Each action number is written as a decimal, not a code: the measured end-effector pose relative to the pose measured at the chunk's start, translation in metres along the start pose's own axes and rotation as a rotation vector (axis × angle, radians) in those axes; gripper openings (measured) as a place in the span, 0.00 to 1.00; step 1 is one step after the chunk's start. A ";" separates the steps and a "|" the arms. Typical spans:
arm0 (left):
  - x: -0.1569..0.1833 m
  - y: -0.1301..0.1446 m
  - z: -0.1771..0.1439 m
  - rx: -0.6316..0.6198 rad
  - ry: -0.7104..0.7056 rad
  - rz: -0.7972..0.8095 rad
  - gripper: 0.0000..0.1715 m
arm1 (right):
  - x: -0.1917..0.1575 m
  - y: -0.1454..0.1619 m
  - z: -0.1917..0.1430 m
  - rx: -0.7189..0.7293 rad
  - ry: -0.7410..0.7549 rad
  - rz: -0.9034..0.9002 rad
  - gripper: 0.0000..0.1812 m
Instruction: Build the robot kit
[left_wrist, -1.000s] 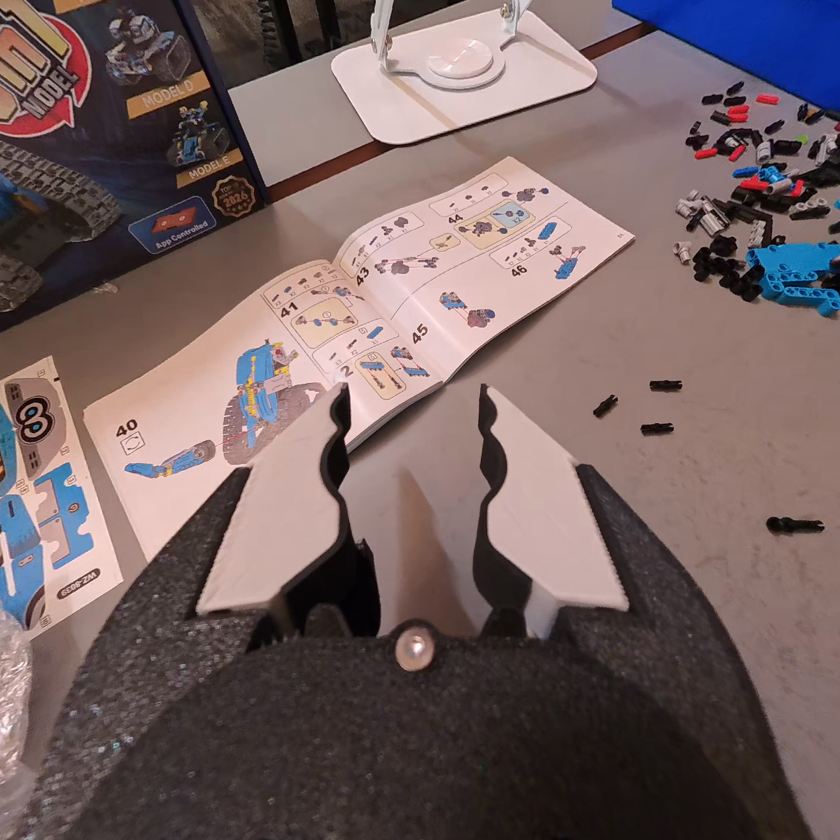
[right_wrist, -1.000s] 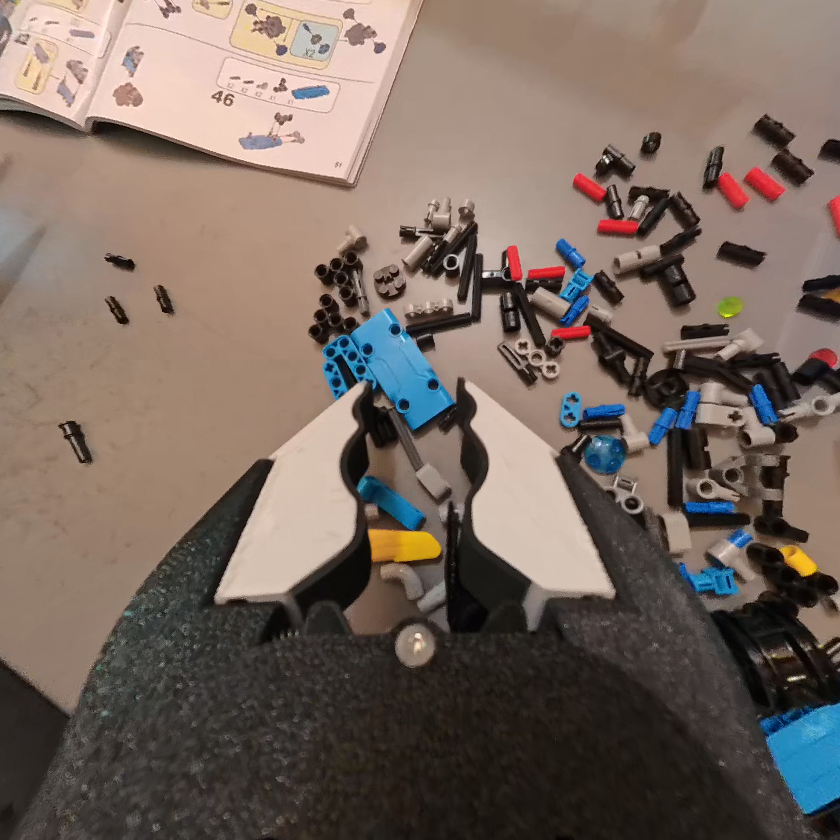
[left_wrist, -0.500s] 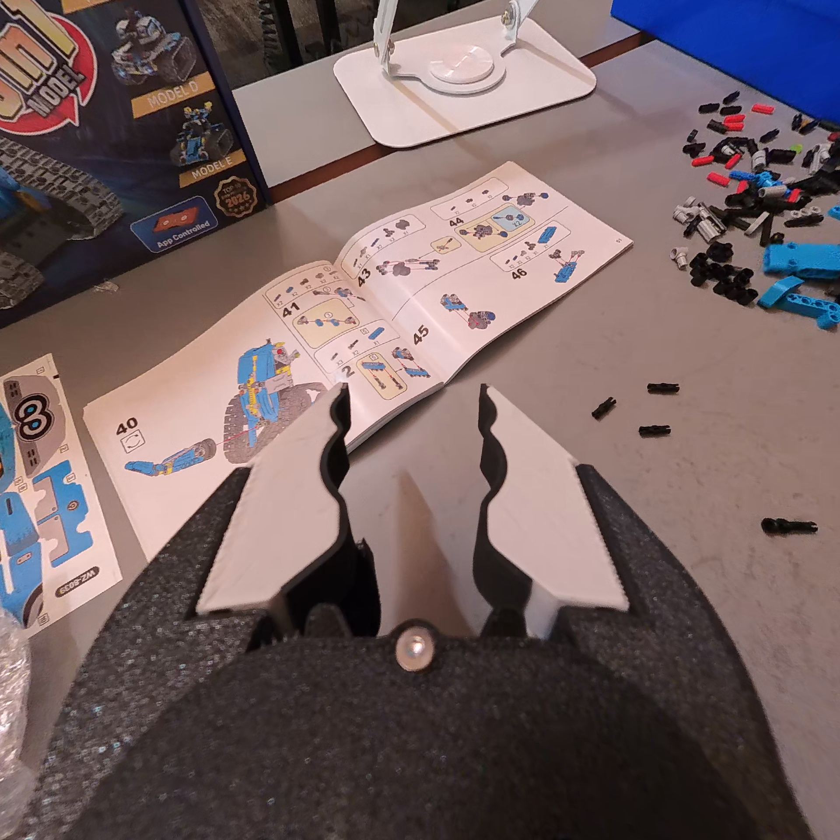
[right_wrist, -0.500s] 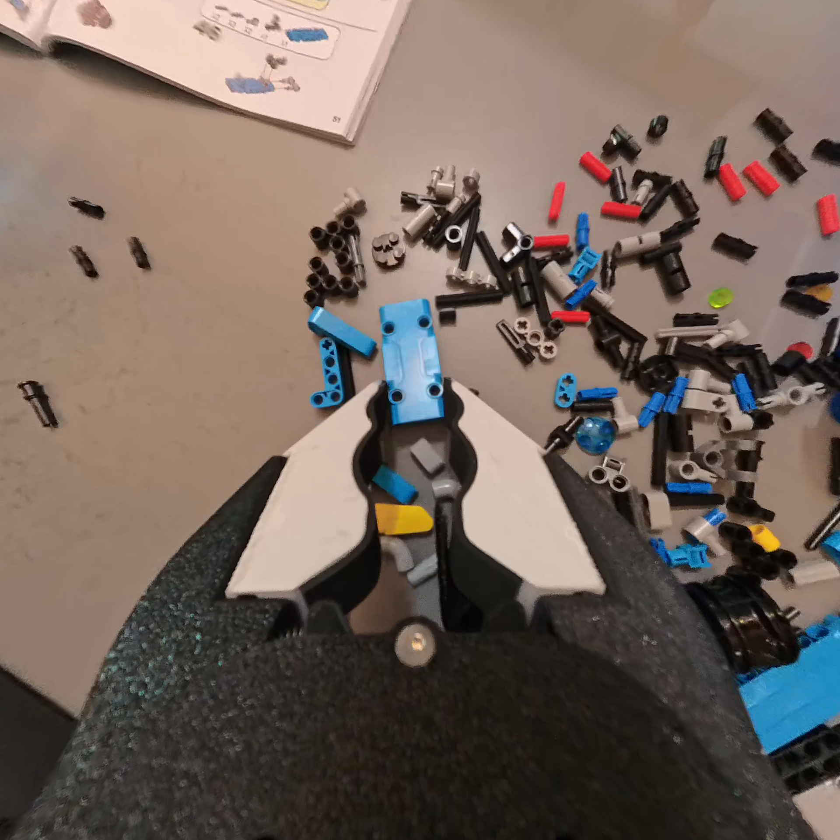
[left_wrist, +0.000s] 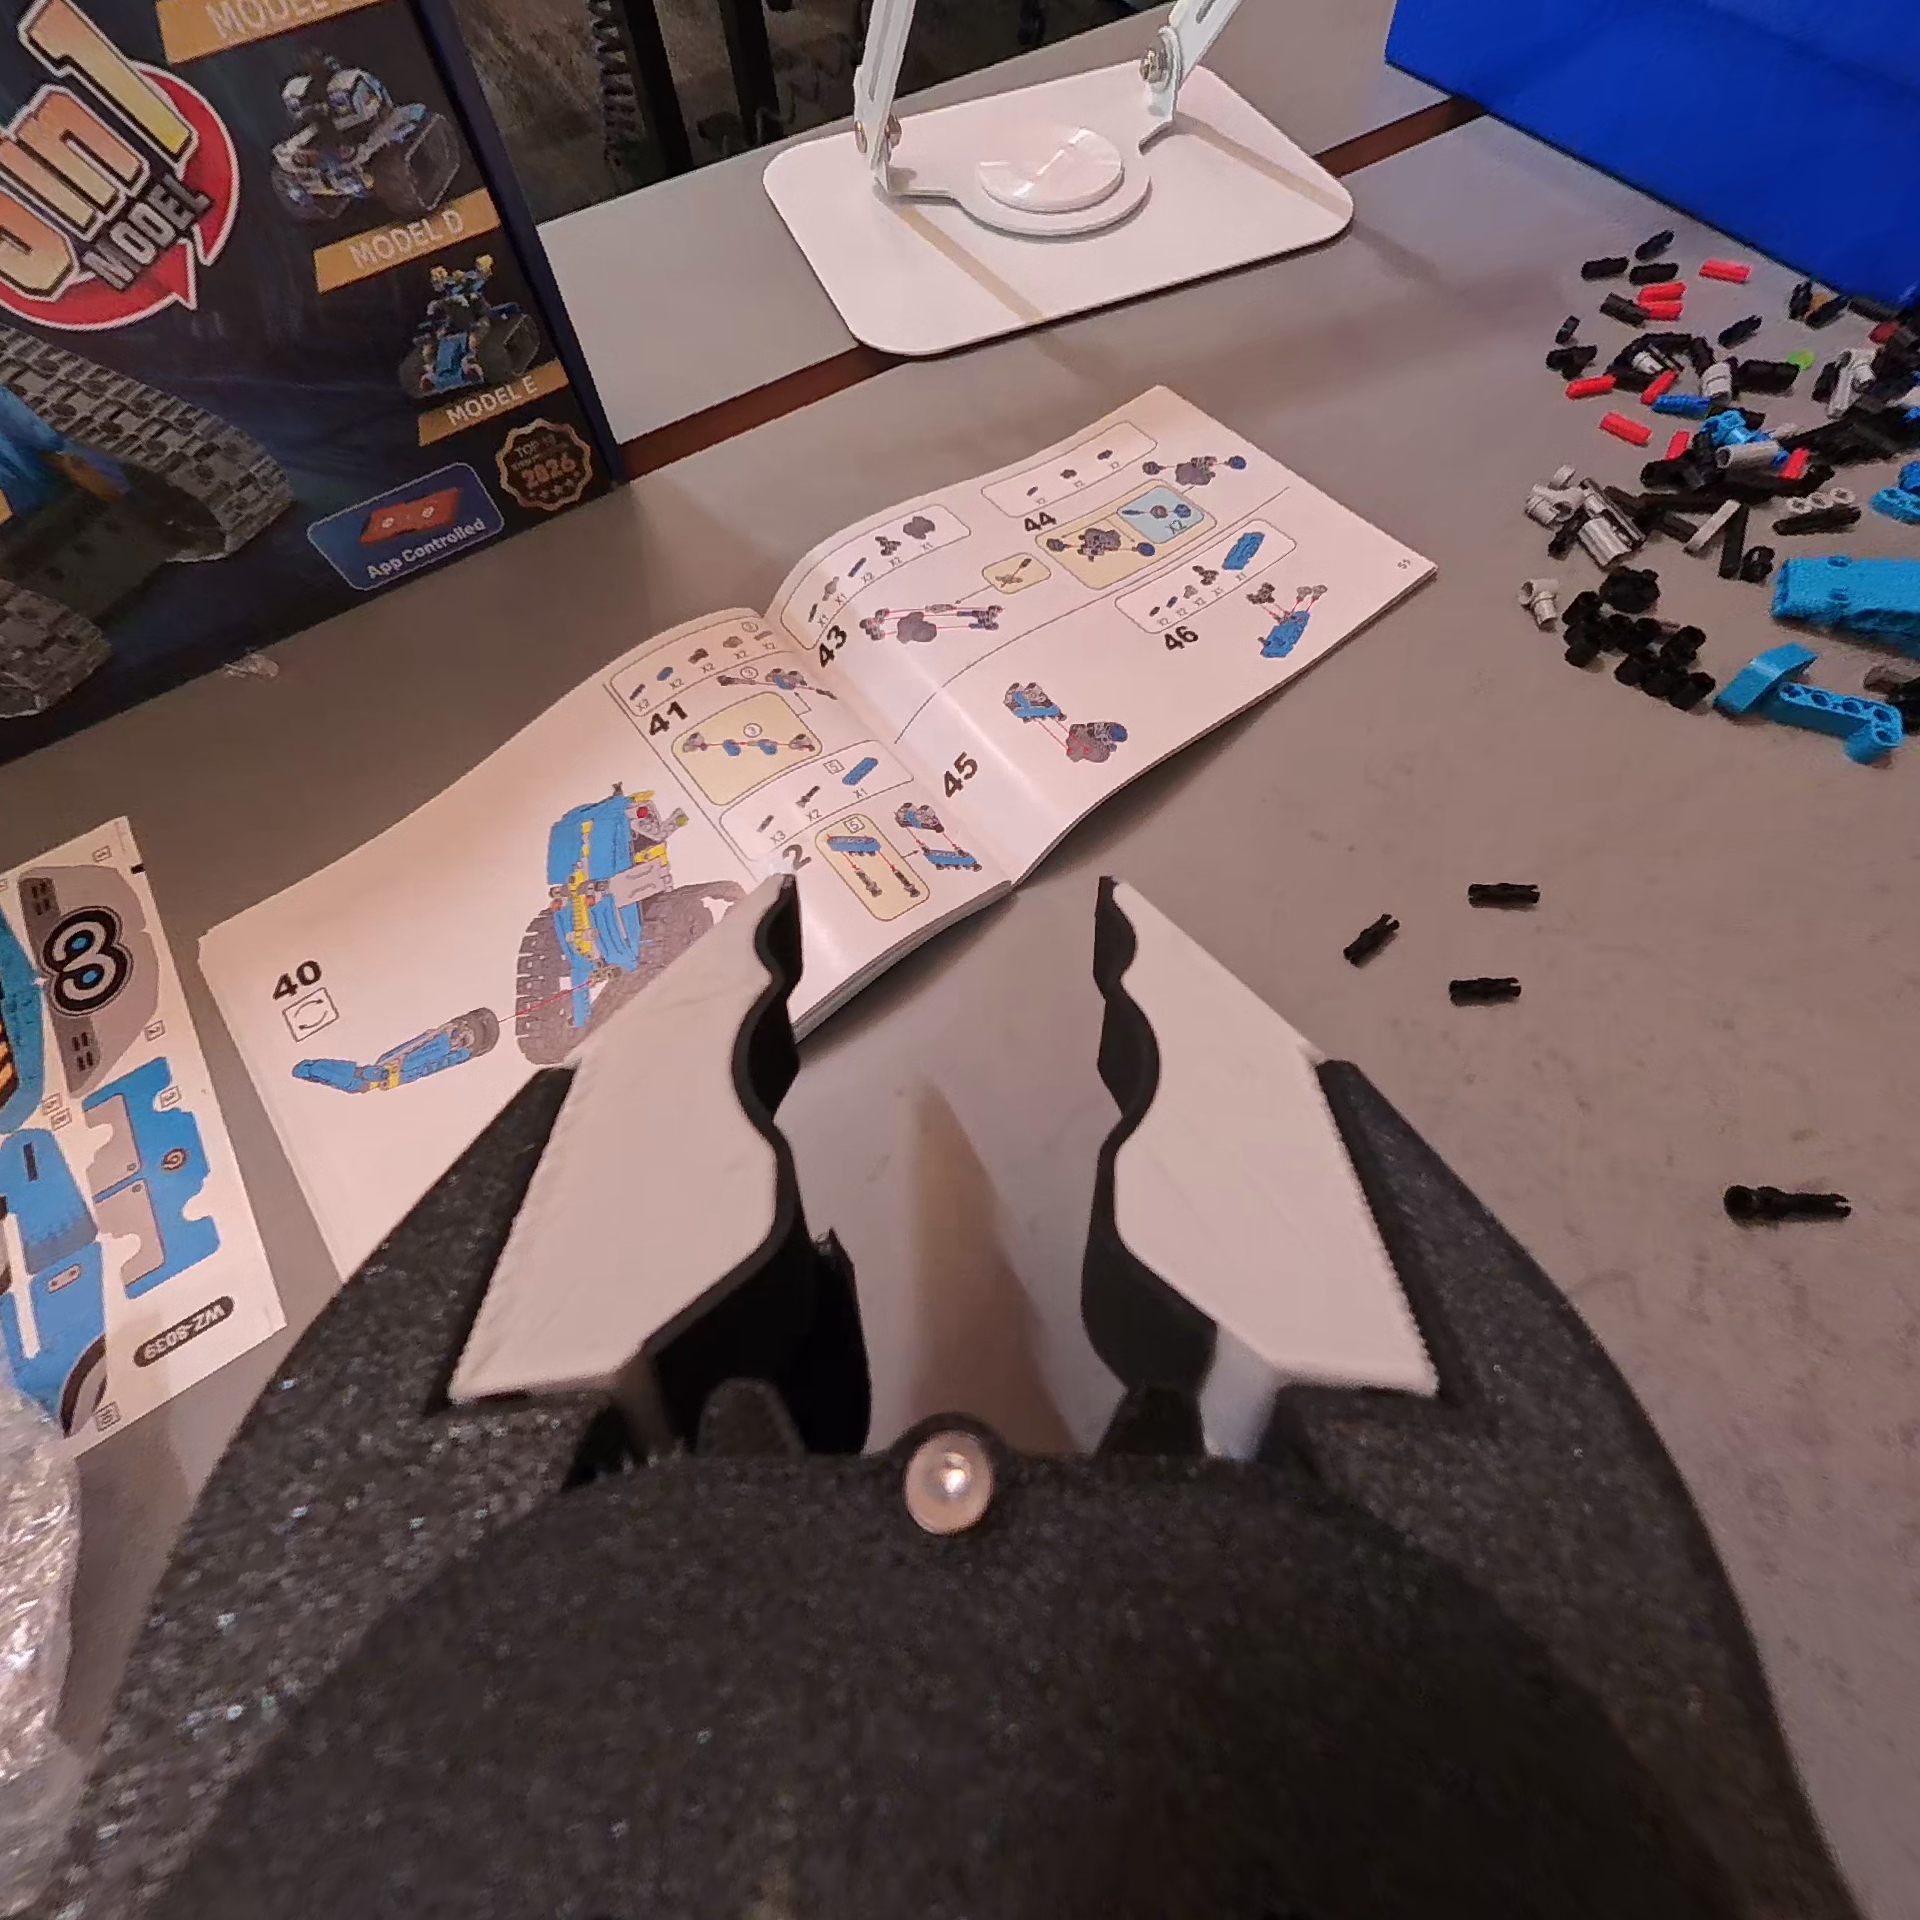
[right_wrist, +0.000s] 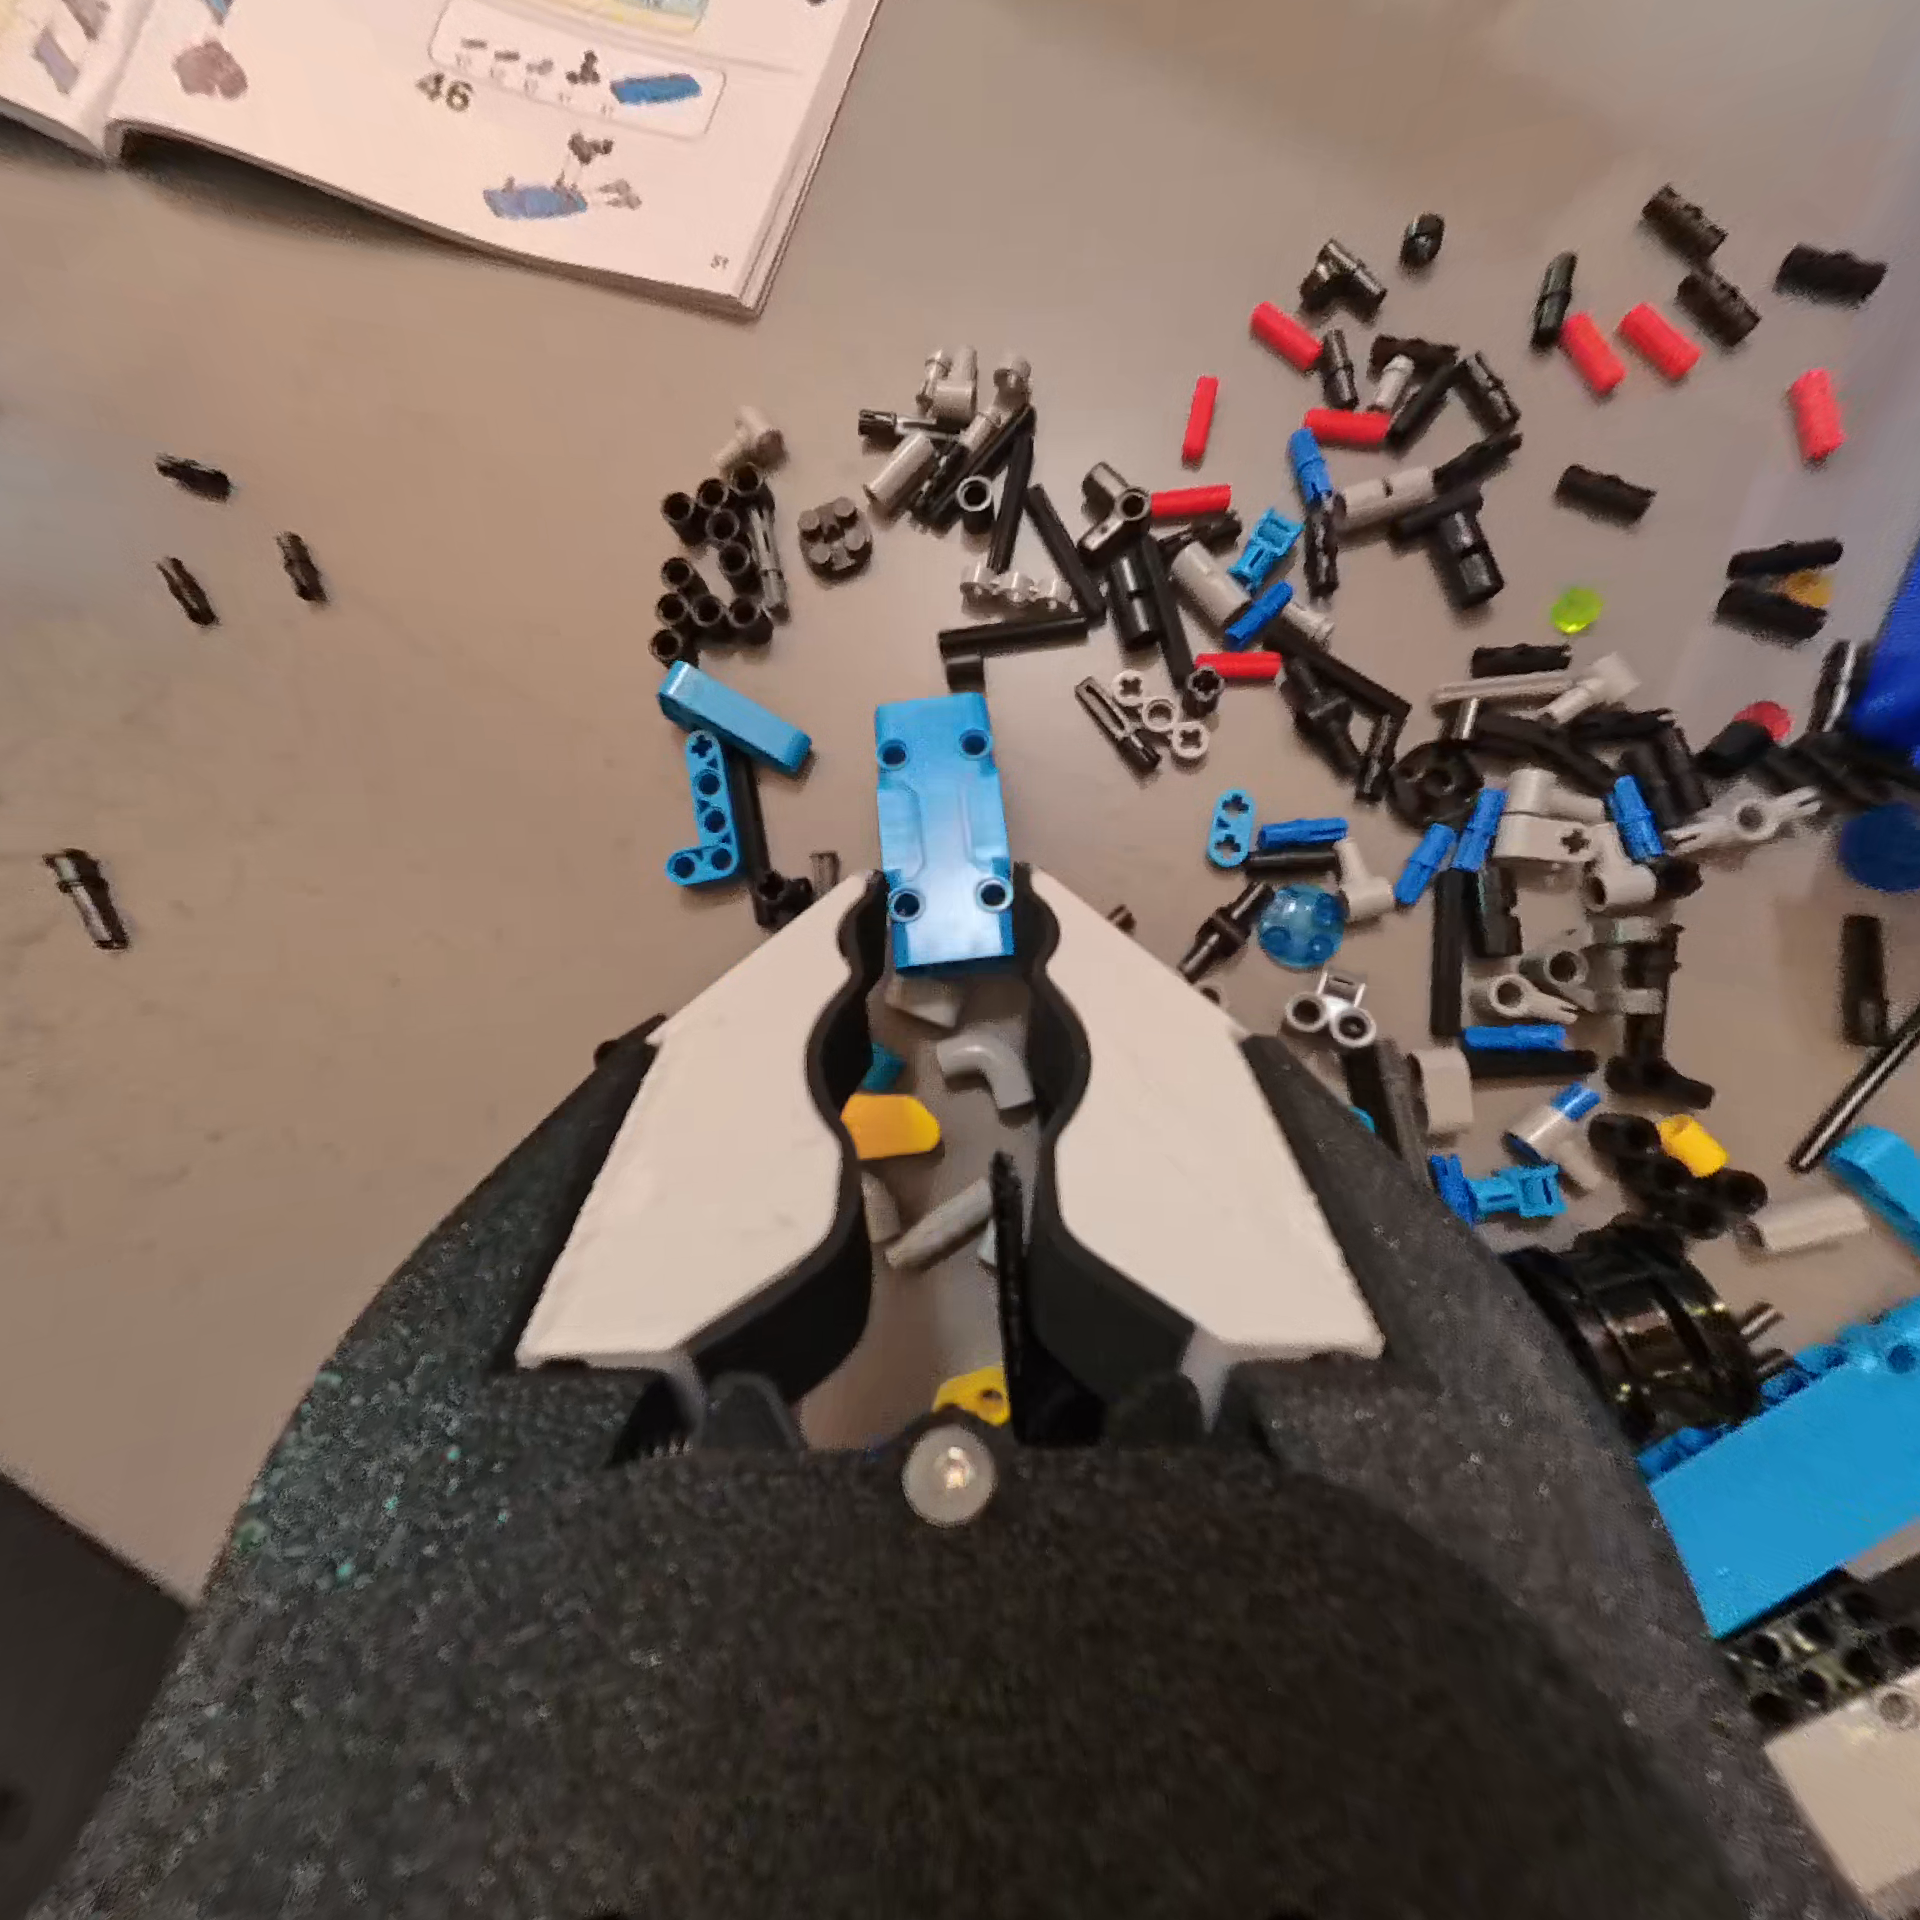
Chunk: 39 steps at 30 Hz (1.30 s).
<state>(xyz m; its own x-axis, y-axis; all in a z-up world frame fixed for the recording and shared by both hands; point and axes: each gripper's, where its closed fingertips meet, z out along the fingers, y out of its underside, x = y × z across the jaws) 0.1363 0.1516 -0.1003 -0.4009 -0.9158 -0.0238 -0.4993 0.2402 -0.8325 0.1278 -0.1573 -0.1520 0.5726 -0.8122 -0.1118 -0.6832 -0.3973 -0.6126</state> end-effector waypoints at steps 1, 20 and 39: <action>0.000 0.000 0.000 0.001 0.000 0.000 0.33 | 0.000 -0.001 0.002 -0.006 0.024 -0.024 0.13; 0.001 0.001 0.000 -0.007 0.001 0.005 0.33 | 0.019 -0.008 -0.002 0.041 0.063 0.059 0.18; 0.001 0.003 0.001 -0.014 0.004 0.006 0.33 | 0.035 -0.018 -0.015 0.115 0.177 0.058 0.13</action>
<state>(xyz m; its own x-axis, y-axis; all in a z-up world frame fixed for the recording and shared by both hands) 0.1354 0.1506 -0.1032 -0.4066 -0.9133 -0.0262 -0.5076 0.2496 -0.8247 0.1534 -0.1848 -0.1333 0.4380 -0.8988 -0.0165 -0.6511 -0.3045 -0.6952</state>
